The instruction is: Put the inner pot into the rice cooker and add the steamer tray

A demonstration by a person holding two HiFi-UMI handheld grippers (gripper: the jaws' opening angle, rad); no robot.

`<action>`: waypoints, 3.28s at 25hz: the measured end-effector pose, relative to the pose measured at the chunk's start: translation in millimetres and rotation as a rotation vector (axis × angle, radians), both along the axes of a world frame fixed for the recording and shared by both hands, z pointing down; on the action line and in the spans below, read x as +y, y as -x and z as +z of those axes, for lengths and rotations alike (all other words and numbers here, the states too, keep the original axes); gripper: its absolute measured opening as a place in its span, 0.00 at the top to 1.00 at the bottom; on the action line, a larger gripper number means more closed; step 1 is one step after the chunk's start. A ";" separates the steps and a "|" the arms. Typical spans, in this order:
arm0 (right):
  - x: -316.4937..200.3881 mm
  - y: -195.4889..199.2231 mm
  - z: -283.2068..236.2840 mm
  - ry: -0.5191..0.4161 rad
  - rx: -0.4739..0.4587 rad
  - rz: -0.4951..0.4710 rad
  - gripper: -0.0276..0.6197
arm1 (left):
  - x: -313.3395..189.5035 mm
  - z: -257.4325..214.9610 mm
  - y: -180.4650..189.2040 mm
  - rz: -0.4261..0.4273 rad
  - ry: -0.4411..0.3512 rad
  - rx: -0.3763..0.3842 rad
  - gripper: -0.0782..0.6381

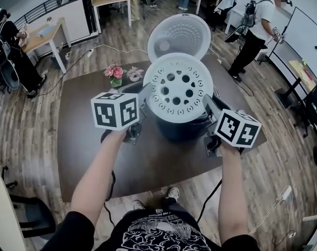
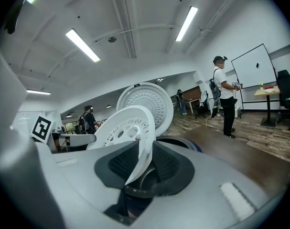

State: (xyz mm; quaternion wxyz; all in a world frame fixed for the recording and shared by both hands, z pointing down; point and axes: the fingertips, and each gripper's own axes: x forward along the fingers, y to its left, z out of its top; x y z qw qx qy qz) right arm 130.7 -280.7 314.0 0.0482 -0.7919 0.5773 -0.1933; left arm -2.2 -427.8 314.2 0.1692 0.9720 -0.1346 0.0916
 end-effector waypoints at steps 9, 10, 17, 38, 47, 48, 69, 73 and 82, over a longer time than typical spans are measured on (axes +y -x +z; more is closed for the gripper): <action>-15.0 -24.5 19.8 0.010 -0.019 0.009 0.83 | -10.9 23.3 -21.7 0.003 0.017 -0.024 0.77; -13.5 -31.4 20.7 0.012 -0.022 0.009 0.83 | -9.0 23.5 -27.9 0.003 0.017 -0.028 0.77; -16.4 -58.2 31.0 0.049 -0.044 -0.008 0.83 | -6.7 32.9 -48.8 -0.021 0.040 -0.059 0.77; -44.1 -52.1 62.2 0.145 0.039 -0.036 0.77 | -22.8 64.5 -41.9 -0.069 0.002 -0.164 0.74; -49.3 -53.6 68.8 0.198 0.138 -0.035 0.77 | -19.3 75.8 -45.4 -0.049 -0.036 -0.211 0.69; -50.0 -53.1 68.6 0.197 0.138 -0.034 0.77 | -18.7 75.6 -45.8 -0.043 -0.042 -0.214 0.69; -71.1 35.1 14.1 0.083 0.255 -0.117 0.77 | -30.8 60.2 36.7 -0.126 -0.097 -0.170 0.69; -81.4 69.3 17.8 0.068 0.255 -0.185 0.77 | -35.5 59.4 73.9 -0.185 -0.110 -0.172 0.69; -115.5 147.7 17.7 0.029 0.245 -0.316 0.87 | -54.7 44.6 165.5 -0.326 -0.139 -0.167 0.74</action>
